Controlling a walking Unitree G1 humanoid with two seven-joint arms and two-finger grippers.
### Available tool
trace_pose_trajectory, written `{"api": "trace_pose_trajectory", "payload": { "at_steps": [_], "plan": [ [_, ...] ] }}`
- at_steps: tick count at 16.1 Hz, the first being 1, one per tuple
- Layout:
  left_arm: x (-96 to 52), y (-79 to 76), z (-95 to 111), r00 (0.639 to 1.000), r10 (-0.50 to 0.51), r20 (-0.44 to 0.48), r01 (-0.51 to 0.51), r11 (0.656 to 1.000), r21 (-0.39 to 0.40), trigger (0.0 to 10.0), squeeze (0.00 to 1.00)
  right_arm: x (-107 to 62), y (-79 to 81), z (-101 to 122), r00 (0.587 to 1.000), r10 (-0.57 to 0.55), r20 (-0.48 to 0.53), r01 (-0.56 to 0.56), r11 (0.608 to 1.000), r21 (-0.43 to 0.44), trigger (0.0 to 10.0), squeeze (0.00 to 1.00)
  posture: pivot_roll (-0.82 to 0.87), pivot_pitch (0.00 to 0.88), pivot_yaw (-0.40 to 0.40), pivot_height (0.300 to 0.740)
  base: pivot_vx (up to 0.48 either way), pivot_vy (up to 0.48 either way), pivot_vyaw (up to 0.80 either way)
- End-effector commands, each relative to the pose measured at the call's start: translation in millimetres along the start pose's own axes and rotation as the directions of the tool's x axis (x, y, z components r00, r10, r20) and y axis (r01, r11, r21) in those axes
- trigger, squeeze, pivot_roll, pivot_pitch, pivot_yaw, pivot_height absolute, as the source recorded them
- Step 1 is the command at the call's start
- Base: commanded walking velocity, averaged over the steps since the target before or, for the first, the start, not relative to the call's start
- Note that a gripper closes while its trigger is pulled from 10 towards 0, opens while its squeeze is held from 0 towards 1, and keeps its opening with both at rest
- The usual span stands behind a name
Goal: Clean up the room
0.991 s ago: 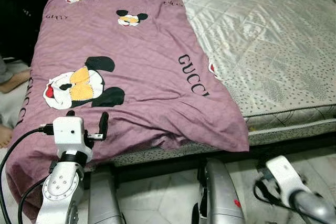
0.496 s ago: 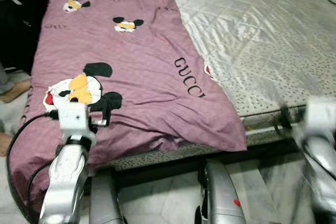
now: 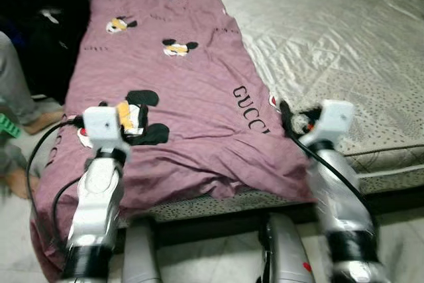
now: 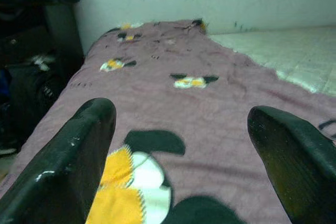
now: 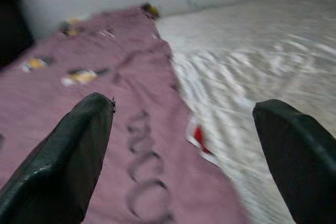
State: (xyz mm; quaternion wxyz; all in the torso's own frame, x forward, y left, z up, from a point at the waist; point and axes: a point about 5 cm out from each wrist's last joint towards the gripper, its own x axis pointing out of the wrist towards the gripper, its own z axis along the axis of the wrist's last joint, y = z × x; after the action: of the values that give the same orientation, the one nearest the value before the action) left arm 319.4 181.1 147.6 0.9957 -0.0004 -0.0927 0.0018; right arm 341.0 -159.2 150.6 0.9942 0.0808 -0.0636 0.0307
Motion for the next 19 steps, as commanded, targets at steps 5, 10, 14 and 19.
{"api": "trace_pose_trajectory", "payload": {
  "at_steps": [5,10,14,19],
  "plan": [
    [28.1,-10.0,6.0,0.997,-0.04,0.062,0.042,0.999,-0.03,10.0,0.0,29.6,31.3,13.8,0.994,0.067,0.09,-0.072,0.996,0.055,10.0,0.0,-0.05,0.0,0.054,0.553,0.0,0.0,0.0],
    [35.4,-16.7,4.6,0.996,-0.041,0.085,0.045,0.998,-0.037,10.0,0.0,36.1,31.2,11.7,0.994,0.023,0.106,-0.028,0.998,0.048,10.0,0.0,-0.04,0.0,0.047,0.606,0.0,0.0,0.0],
    [34.3,-15.9,-0.3,0.996,-0.03,0.085,0.033,0.999,-0.038,10.0,0.0,34.8,33.5,4.9,0.994,0.002,0.106,-0.007,0.999,0.039,10.0,0.0,-0.04,0.0,0.055,0.646,0.0,0.0,0.0],
    [34.3,-12.3,-5.4,0.997,0.04,0.065,-0.04,0.999,0.008,10.0,0.0,22.0,29.9,-15.0,0.997,-0.045,0.069,0.045,0.999,0.012,10.0,0.0,-0.06,0.0,0.071,0.704,0.0,0.0,0.0]
  ]
}}
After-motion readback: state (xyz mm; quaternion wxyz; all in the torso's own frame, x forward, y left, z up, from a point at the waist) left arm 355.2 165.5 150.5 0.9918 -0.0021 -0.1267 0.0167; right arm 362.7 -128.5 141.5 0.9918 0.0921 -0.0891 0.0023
